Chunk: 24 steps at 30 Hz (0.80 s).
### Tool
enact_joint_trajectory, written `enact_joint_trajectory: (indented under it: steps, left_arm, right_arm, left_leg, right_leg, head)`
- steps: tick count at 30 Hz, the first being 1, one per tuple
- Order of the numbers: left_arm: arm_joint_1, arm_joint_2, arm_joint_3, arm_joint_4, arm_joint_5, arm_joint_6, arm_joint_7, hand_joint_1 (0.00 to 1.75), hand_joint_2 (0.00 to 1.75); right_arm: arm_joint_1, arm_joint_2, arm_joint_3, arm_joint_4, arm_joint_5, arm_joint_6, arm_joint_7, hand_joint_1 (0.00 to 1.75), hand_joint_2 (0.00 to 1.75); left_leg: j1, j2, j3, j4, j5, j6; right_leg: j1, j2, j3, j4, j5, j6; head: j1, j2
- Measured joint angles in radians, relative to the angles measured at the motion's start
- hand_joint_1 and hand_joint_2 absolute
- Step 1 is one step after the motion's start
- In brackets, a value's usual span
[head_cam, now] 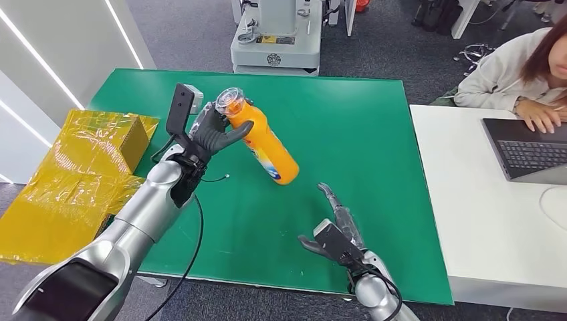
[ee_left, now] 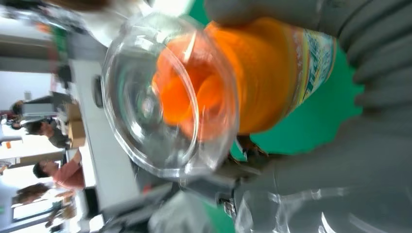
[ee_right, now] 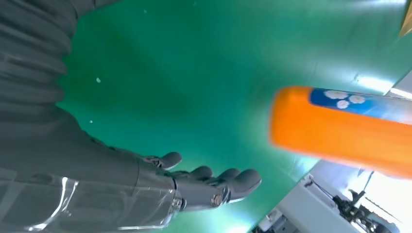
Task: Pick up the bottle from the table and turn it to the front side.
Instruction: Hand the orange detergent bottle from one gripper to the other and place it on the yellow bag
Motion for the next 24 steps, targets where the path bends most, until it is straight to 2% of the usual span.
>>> enact_joint_trajectory:
  steps: [6,13,16,19,22,24]
  left_arm:
    - [-0.028,0.027,-0.003,-0.028,-0.49,0.226,-0.057,1.75,1.75]
    - [-0.042,0.057,-0.003,-0.062,-0.822,0.313,-0.05,1.75,1.75]
    - [-0.05,0.068,-0.003,-0.065,-0.896,0.333,-0.044,1.75,1.75]
    - [-0.056,0.078,-0.006,-0.066,-1.062,0.414,-0.013,1.75,1.75]
    - [-0.072,0.095,-0.025,-0.064,-1.33,0.488,0.069,1.75,1.75]
    - [-0.084,0.104,-0.037,-0.054,-1.485,0.499,0.122,1.75,1.75]
  right_arm:
    - [0.001,-0.001,-0.012,0.002,0.001,0.01,-0.014,0.0,1.75]
    - [0.001,-0.001,-0.014,0.003,0.0,0.011,-0.019,0.0,1.75]
    - [0.002,-0.001,-0.018,0.003,0.0,0.011,-0.02,0.0,1.75]
    - [0.005,-0.001,-0.021,0.001,0.005,0.011,-0.022,0.0,1.75]
    - [0.012,-0.001,-0.028,-0.005,0.012,0.011,-0.023,0.0,1.75]
    - [0.019,-0.001,-0.037,-0.01,0.014,0.01,-0.026,0.0,1.75]
  left_leg:
    - [0.0,0.0,0.0,0.0,0.0,-0.001]
    - [0.0,0.0,0.0,0.0,0.0,-0.001]
    - [0.0,0.0,0.0,0.0,0.0,-0.001]
    - [0.0,0.0,0.0,0.0,0.0,-0.001]
    - [0.0,0.0,0.0,0.0,0.0,-0.001]
    - [0.0,0.0,0.0,0.0,0.0,-0.001]
  right_leg:
    - [0.0,0.0,0.0,0.0,0.0,0.0]
    - [0.0,0.0,0.0,0.0,0.0,0.0]
    - [0.0,0.0,0.0,0.0,0.0,0.0]
    - [0.0,0.0,0.0,0.0,0.0,0.0]
    - [0.0,0.0,0.0,0.0,0.0,0.0]
    - [0.0,0.0,0.0,0.0,0.0,0.0]
  head:
    - [0.0,0.0]
    - [0.0,0.0]
    - [0.0,0.0]
    - [0.0,0.0]
    - [0.0,0.0]
    - [0.0,0.0]
